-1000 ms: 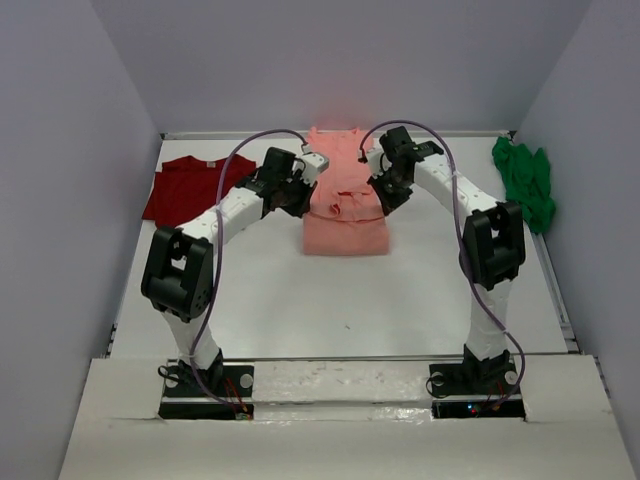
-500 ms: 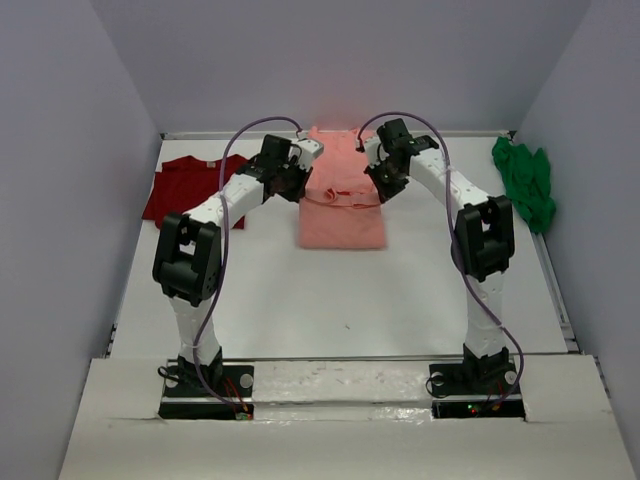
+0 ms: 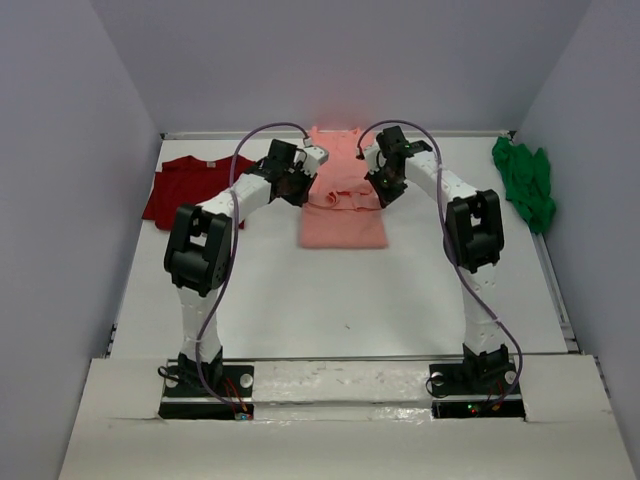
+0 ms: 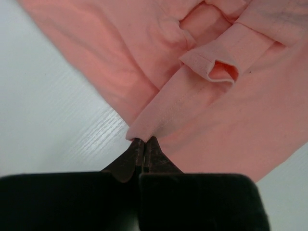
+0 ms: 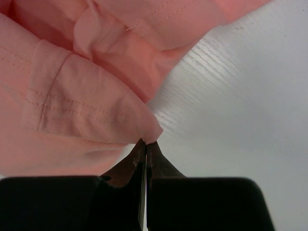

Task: Fold and stack the t-shirts
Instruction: Fold the tshirt

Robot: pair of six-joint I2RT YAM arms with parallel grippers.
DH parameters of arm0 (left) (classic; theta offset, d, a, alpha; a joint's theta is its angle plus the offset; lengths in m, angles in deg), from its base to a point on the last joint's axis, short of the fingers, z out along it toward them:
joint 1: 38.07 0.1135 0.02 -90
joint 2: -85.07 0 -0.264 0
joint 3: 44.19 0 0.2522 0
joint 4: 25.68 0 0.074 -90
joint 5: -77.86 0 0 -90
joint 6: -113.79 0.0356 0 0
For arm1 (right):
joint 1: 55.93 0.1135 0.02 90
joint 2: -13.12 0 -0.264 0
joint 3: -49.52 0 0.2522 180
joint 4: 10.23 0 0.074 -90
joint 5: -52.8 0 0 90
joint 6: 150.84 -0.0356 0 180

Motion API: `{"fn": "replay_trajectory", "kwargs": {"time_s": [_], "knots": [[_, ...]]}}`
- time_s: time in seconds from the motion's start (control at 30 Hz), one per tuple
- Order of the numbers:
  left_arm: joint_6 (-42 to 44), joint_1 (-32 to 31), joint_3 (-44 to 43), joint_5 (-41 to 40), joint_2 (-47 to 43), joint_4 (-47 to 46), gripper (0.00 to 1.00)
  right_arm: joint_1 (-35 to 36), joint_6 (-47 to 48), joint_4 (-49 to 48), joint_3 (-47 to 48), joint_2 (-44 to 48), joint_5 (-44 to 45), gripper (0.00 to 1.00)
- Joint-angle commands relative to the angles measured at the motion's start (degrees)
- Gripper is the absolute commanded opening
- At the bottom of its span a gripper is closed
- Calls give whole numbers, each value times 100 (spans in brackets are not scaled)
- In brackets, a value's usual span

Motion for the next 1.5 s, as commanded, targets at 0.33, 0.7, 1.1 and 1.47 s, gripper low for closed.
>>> {"fn": "replay_trajectory", "kwargs": {"time_s": [0.33, 0.7, 1.1, 1.47], "knots": [[359, 91, -572, -121, 492, -462, 0, -75, 196, -304, 589, -573, 7, 0], [904, 117, -1063, -1464, -385, -980, 89, -75, 240, 83, 1484, -82, 516, 99], [192, 337, 100, -2345, -2520, -438, 99, -75, 293, 408, 222, 2414, -967, 62], [956, 960, 4401, -1817, -5035, -2414, 99, 373, 204, 637, -747, 2038, -1768, 0]]}}
